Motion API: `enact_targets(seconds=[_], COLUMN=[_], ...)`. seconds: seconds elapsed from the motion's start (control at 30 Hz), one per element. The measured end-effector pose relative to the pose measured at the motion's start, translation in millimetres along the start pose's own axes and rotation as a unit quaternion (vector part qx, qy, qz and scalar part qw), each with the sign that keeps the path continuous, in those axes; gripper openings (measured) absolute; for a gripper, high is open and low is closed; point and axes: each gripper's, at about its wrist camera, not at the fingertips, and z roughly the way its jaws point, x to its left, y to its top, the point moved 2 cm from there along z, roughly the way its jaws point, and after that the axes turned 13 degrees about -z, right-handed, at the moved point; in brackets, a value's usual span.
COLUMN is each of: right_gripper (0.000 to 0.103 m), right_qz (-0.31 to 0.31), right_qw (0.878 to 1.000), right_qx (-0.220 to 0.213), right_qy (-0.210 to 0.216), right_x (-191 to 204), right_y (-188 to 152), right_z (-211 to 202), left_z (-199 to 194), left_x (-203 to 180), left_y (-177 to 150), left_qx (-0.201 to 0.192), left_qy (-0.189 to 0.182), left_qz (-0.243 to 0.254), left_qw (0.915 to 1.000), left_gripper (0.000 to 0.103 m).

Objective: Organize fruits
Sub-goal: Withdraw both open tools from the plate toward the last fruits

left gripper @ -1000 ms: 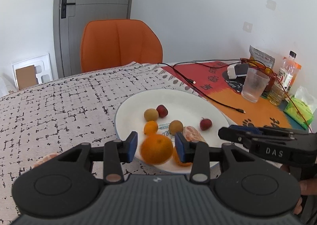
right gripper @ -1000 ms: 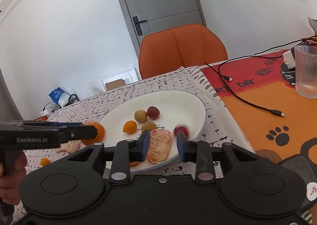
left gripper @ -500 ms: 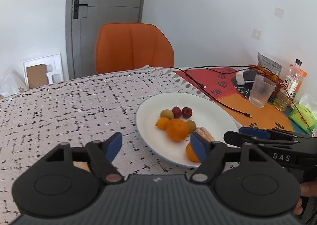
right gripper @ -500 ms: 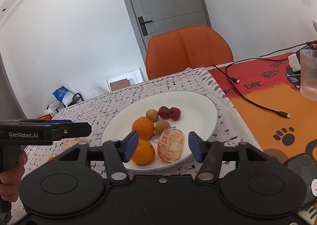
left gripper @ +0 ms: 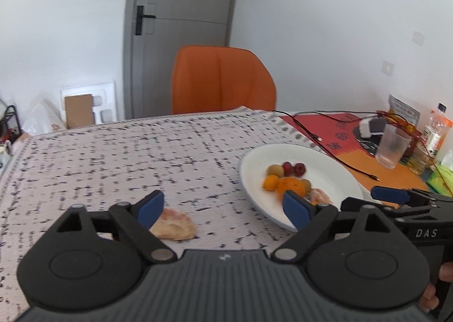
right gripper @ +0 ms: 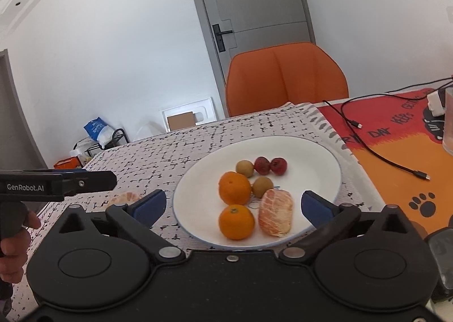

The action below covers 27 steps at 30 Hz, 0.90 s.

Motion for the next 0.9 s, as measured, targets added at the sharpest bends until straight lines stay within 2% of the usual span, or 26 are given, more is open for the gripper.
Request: enact_targets(seconds=[0.07,0.23,0.9], right_gripper=[0.103,0.103,0.103], right_qz=[0.000,0.001,-0.029], right_qw=[1.000,1.000,0.998], right_qx=[0.001,0.009,0.029], right_qy=[0.003,0.011,0.047], right_x=[4,14,53], right_y=[1,1,1], right_z=[2,7,23], left_z=[-6,-16,-24], left_x=[6,22,74], left_y=[-1,-2,-32], left_qx=[-0.010,-0.016,0.020], left_qy=[0.004,0.012,0.044], left_qz=[-0.001,-0.010,-0.051], left_qw=[0.9999,0.9998,0.9975], left_gripper=[0.099,0.103,0.103])
